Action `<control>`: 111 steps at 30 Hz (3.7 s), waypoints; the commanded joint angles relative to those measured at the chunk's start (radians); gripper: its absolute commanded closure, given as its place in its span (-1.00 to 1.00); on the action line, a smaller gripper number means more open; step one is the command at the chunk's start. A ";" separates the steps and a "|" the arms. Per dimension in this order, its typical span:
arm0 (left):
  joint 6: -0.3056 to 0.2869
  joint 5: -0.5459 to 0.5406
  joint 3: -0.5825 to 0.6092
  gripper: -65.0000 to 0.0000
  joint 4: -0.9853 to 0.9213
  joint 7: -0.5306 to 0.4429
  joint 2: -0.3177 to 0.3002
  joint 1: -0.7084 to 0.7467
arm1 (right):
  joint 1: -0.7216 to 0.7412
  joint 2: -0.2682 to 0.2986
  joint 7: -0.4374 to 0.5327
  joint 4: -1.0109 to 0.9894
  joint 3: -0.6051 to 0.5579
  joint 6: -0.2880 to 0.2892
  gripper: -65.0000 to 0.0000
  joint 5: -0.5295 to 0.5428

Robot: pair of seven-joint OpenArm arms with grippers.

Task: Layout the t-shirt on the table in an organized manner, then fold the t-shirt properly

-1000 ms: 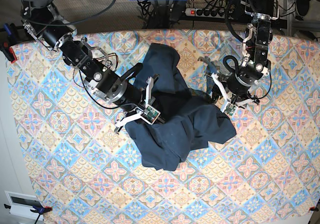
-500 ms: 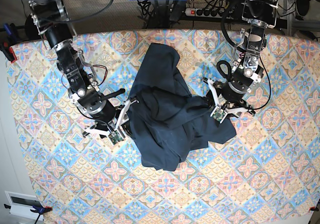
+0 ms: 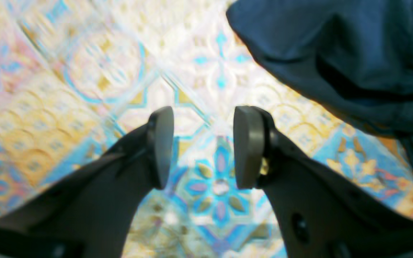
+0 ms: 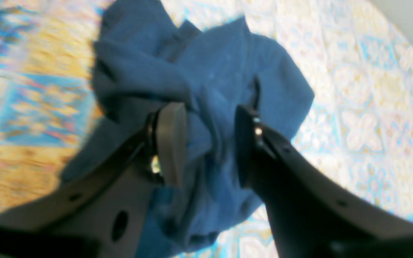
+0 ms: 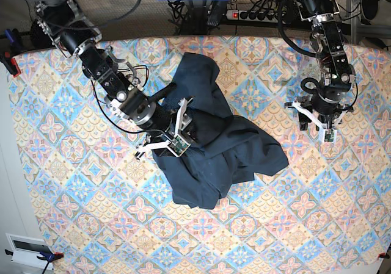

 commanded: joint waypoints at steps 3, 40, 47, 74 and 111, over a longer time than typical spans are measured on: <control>-0.003 -0.043 -0.025 0.17 0.019 -0.013 -0.004 0.020 | 0.077 0.007 0.022 -0.031 -0.052 0.000 0.32 0.000; -0.004 -0.072 -0.028 0.17 0.019 -0.082 0.073 0.129 | 0.564 -0.124 0.024 -0.342 -0.528 0.190 -0.16 0.003; -0.004 -0.072 -0.028 0.17 0.019 -0.082 0.073 0.129 | 0.562 -0.124 0.022 -0.351 -0.564 0.301 -0.16 0.003; -0.006 -0.132 -0.030 0.17 0.019 -0.082 0.064 0.130 | 0.519 -0.119 0.022 -0.327 -0.419 0.304 1.00 0.005; -0.006 -0.131 0.067 0.17 0.127 -0.081 0.045 0.161 | 0.679 -0.026 0.254 -0.830 0.698 0.299 0.85 -0.769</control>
